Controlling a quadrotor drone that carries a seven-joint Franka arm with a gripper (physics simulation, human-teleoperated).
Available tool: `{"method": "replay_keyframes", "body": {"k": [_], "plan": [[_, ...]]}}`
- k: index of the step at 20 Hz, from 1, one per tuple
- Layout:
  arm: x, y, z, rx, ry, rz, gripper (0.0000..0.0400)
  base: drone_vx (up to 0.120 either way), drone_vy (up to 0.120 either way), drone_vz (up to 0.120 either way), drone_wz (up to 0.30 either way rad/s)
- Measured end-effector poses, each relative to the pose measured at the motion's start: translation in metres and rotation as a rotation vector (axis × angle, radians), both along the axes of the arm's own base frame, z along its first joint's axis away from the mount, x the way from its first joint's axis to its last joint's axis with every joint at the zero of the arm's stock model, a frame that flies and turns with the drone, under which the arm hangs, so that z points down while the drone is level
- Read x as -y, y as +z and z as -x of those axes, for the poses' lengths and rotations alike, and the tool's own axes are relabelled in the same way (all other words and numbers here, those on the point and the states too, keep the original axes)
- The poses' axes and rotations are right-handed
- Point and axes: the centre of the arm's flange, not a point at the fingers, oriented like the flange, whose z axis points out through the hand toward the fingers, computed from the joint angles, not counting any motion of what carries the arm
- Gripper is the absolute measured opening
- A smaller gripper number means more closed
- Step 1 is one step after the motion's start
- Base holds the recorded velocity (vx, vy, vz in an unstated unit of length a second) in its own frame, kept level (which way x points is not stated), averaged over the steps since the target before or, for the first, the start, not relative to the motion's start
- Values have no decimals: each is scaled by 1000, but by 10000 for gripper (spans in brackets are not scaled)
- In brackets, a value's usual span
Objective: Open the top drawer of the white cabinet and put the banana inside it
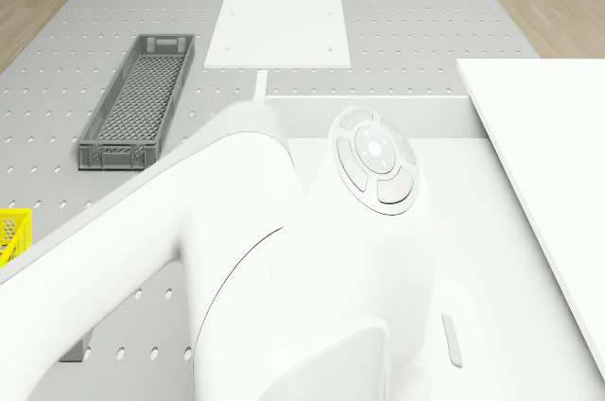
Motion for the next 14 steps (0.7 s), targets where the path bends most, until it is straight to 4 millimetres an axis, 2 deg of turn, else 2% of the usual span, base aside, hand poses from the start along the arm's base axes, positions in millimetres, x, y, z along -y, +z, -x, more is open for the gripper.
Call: {"method": "replay_keyframes", "body": {"k": [14], "plan": [[0,61,0,0,0,0,193,0,0,0,0]]}}
